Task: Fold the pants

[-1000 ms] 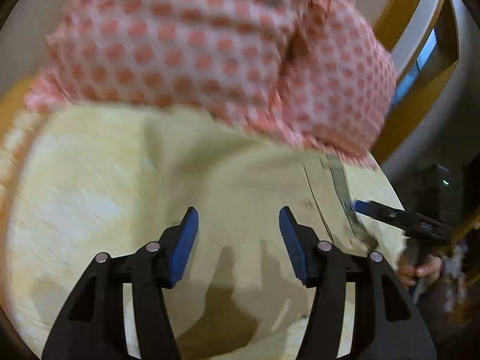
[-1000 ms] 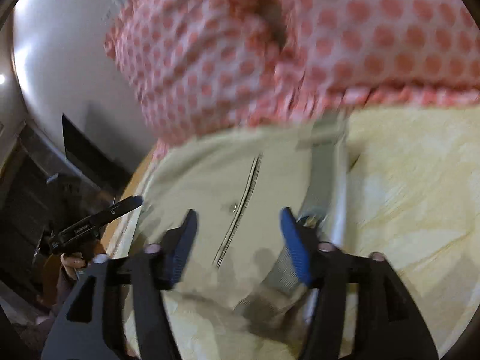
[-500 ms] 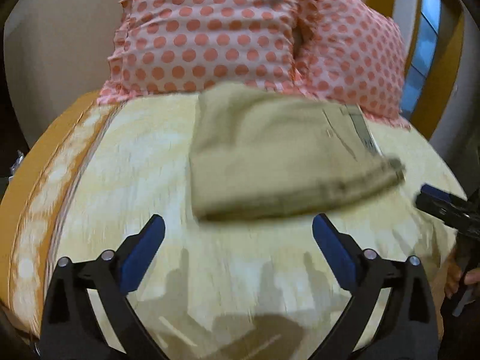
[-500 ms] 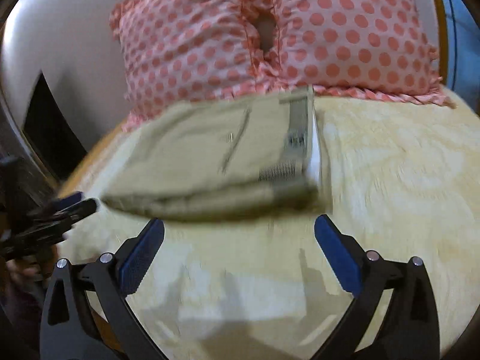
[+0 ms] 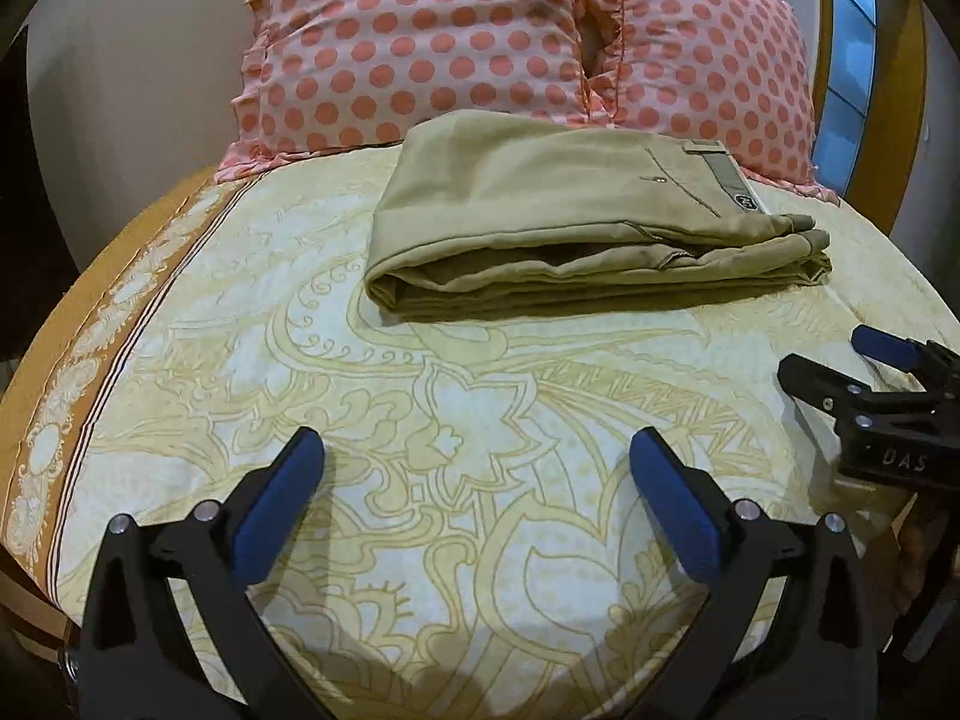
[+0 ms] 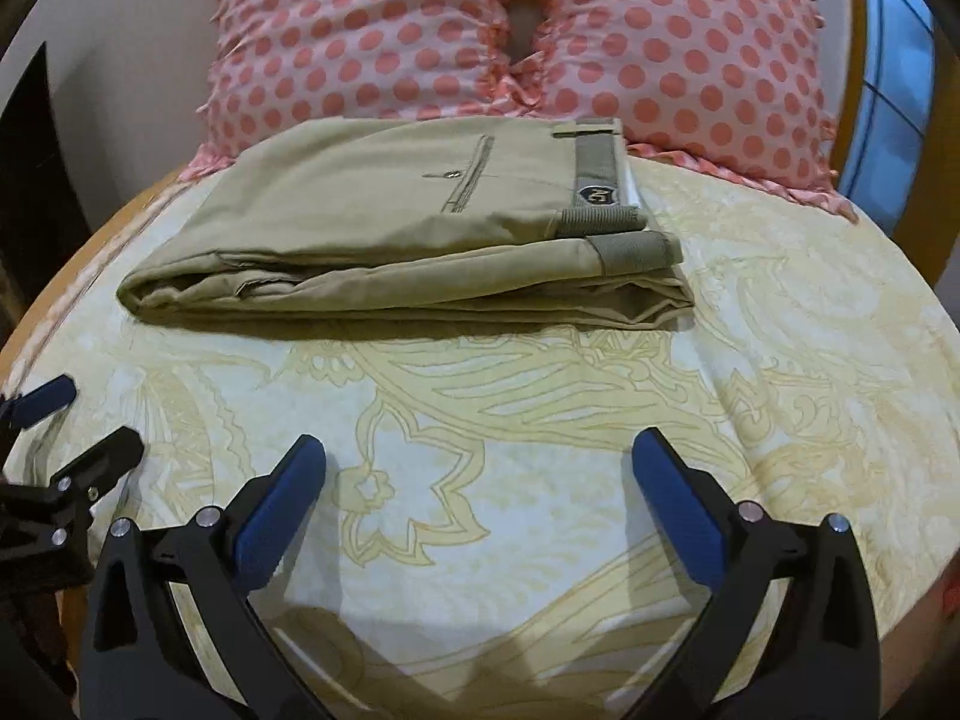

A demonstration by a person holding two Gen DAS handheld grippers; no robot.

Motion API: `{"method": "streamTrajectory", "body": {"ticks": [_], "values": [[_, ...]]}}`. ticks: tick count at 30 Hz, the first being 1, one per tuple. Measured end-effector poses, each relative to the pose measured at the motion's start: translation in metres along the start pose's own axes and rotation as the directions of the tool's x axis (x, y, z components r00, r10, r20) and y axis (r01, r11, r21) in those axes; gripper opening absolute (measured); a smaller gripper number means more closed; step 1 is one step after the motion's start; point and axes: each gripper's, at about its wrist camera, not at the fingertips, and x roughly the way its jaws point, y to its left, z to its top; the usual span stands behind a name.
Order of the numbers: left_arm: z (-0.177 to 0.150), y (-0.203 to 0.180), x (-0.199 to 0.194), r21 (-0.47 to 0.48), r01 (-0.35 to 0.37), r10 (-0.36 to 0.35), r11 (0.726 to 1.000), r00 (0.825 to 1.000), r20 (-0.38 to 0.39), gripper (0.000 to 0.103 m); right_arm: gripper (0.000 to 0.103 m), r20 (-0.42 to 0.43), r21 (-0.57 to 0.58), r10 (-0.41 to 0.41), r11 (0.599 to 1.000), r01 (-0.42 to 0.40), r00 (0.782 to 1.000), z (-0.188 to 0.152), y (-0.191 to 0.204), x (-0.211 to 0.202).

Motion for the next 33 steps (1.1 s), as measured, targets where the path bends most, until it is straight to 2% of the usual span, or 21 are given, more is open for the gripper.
{"method": "streamTrajectory", "body": {"ticks": [6, 33], "values": [[-0.0026, -0.0005, -0.0013, 0.003, 0.001, -0.001, 1.0, 1.0, 0.016, 0.101, 0.102, 0.027, 0.021, -0.02, 1.0, 0.019, 0.999, -0.0028, 0.0003, -0.0006], [-0.0028, 0.0002, -0.0016, 0.005, 0.002, -0.002, 1.0, 1.0, 0.02, 0.101, 0.102, 0.028, 0.019, -0.018, 1.0, 0.018, 0.999, -0.0026, -0.0007, -0.0008]]}}
